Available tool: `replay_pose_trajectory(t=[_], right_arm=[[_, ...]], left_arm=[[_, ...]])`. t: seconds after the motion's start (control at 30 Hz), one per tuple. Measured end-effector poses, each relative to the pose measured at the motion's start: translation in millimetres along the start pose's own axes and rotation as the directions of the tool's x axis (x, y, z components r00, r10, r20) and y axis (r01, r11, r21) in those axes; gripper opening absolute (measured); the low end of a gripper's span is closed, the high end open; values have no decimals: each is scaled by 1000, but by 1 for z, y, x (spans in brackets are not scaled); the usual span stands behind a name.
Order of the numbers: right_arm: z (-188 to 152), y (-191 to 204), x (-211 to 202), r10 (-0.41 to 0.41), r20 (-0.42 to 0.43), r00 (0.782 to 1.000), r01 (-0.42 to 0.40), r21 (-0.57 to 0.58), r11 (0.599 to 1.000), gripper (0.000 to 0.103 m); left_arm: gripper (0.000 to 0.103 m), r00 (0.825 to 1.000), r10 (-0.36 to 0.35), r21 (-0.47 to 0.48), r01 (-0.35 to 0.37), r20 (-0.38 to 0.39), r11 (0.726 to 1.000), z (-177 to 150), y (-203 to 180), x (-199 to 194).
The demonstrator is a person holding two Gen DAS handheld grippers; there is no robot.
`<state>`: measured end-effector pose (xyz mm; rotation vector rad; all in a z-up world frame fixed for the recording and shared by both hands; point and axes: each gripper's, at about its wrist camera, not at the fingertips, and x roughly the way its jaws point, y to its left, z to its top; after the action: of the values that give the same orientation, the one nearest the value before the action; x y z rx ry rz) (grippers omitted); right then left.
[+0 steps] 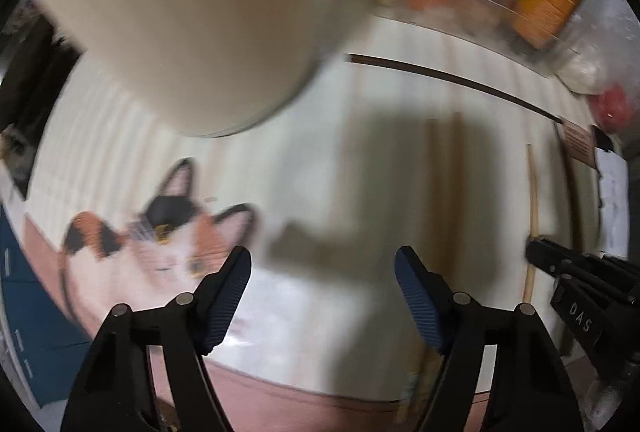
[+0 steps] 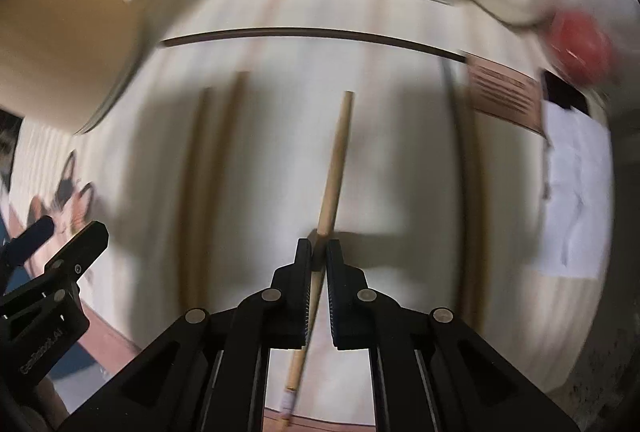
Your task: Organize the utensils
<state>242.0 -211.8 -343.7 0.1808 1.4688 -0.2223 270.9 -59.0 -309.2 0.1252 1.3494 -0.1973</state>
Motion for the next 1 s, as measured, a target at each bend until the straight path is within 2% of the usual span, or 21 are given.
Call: replay_pose_trajectory(t=[0.23, 0.3, 0.33, 0.37, 0.4, 0.53, 0.67, 0.77, 0.8, 0.93, 1.0], right_arm=[[-10, -29, 6, -5, -14, 1000, 6, 64, 998, 7], [-11, -32, 8, -3, -16, 1000, 4, 70, 998, 7], [-11, -31, 9, -5, -16, 1000, 6, 72, 997, 7], [-12, -30, 10, -9, -17, 1000, 10, 72, 997, 7], [-12, -31, 9, -15, -19, 1000, 16, 71, 997, 7], [-12, -27, 13, -29, -22, 999, 30, 58, 998, 7], [-1, -9, 14, 9, -39, 999, -7, 32, 999, 7], [-6, 7, 18, 40, -54, 998, -40, -2, 999, 7], [-8, 13, 19, 48, -57, 997, -49, -10, 999, 7], [-12, 11, 20, 81, -55, 995, -80, 15, 997, 7], [-11, 4, 20, 76, -57, 995, -74, 29, 997, 7]], left_arm=[[29, 999, -18, 91, 22, -46, 996, 11, -37, 23], [27, 999, -10, 117, 13, -33, 993, 12, -44, 25], [20, 999, -13, 131, 17, -31, 991, 13, -47, 25], [8, 999, -15, 134, 19, -34, 991, 15, -50, 25], [4, 999, -33, 136, 37, -36, 990, 15, -52, 25], [2, 1000, -11, 133, 14, -20, 991, 12, -51, 24], [2, 1000, 6, 70, -4, -31, 998, -2, -22, 23], [2, 999, 8, 5, -8, -54, 1000, -11, 5, 21], [2, 998, -9, -18, 8, -59, 1000, -13, 13, 20], [4, 987, -158, -112, 153, -33, 982, -10, 25, 9], [17, 975, -222, -113, 218, -29, 969, -4, 16, 8]])
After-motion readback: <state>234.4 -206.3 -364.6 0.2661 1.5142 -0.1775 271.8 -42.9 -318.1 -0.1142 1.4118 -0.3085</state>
